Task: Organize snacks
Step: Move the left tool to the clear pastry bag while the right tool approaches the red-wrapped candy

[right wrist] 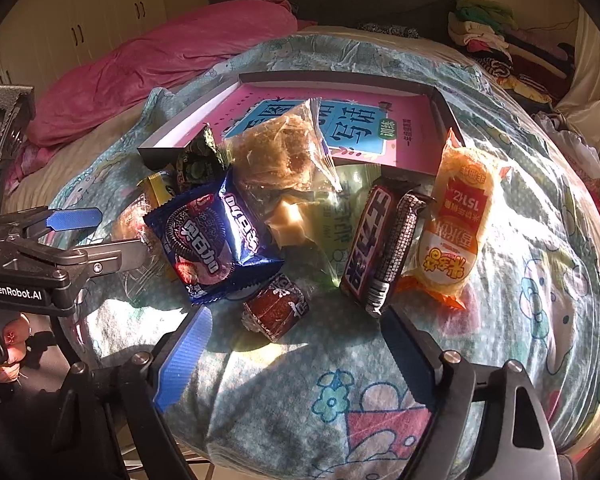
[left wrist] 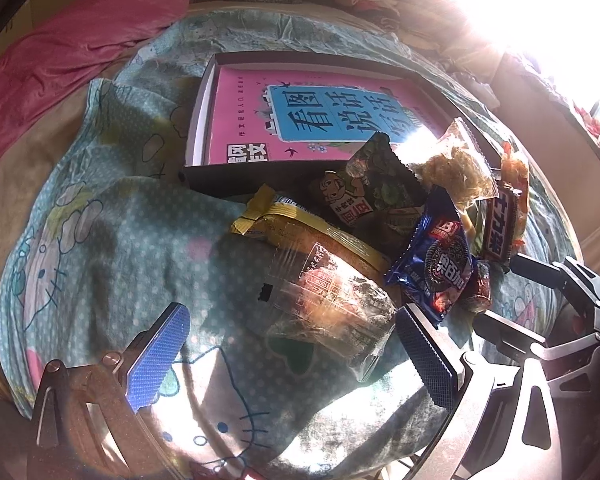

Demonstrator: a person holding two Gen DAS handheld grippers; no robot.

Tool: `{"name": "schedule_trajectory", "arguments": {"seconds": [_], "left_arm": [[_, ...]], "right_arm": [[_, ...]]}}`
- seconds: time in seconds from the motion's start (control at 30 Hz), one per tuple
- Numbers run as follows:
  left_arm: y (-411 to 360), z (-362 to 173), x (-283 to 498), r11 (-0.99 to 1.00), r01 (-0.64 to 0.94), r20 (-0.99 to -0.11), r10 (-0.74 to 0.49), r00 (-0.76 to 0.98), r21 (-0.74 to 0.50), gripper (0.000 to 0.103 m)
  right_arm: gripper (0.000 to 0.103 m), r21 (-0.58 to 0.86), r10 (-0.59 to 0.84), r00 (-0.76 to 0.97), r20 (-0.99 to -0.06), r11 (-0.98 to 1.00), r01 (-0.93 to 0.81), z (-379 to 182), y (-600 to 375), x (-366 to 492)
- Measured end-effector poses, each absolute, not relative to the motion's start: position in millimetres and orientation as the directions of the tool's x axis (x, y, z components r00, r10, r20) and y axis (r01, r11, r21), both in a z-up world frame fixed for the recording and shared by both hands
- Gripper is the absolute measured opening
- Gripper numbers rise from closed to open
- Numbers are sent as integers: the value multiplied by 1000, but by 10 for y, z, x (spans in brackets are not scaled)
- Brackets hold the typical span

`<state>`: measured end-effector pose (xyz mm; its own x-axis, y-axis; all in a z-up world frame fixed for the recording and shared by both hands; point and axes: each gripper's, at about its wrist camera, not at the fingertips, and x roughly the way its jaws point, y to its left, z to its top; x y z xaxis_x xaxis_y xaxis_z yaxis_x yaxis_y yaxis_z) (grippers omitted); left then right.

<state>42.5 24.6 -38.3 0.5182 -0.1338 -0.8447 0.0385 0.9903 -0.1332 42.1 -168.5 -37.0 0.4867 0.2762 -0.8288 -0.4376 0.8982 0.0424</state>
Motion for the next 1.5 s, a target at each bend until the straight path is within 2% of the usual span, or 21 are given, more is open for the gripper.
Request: {"name": "schedule_trajectory", "arguments": {"seconds": [0.13, 0.23, 0.3, 0.43, 0.6, 0.83, 0.93, 1.0, 1.07, 1.33, 1.5], "left_arm": [[191, -425, 441, 989, 76, -847, -146, 511, -124, 102], [205, -450, 462, 986, 84, -847, -170, 503, -147, 101], [219, -461, 480, 982, 91, -846, -190, 499, -167, 99], [252, -468, 463, 977, 89, -841, -211, 498, -192, 97], [266, -470, 450, 975, 85, -840, -219, 496, -204, 97], [289, -475, 443, 974, 93, -839, -225, 496, -206, 96], [312, -467, 453, 972, 88, -836, -231, 497, -216, 94], [339, -457, 458, 971, 84, -834, -237, 499, -225, 93], [359, -456, 460, 969, 81, -832, -242, 499, -233, 93], [372, -446, 474, 970, 91, -832, -242, 499, -227, 93], [419, -427, 458, 966, 94, -829, -254, 498, -239, 85]], "right_arm": [[78, 42, 282, 482, -830, 892, -449, -399, -1678, 456], [76, 25, 278, 487, -828, 886, -463, -409, -1658, 462], [70, 17, 277, 490, -827, 882, -471, -407, -1647, 464], [65, 7, 284, 499, -819, 874, -486, -365, -1641, 410], [64, 4, 307, 520, -797, 864, -504, -265, -1657, 309], [64, 27, 324, 483, -813, 851, -525, -352, -1636, 406], [61, 20, 320, 481, -816, 848, -530, -376, -1625, 440], [53, 14, 323, 490, -810, 846, -534, -349, -1623, 423], [50, 17, 335, 492, -803, 838, -545, -327, -1614, 401], [50, 9, 345, 477, -808, 817, -576, -347, -1537, 380], [49, 12, 354, 453, -818, 798, -602, -424, -1471, 412]]}}
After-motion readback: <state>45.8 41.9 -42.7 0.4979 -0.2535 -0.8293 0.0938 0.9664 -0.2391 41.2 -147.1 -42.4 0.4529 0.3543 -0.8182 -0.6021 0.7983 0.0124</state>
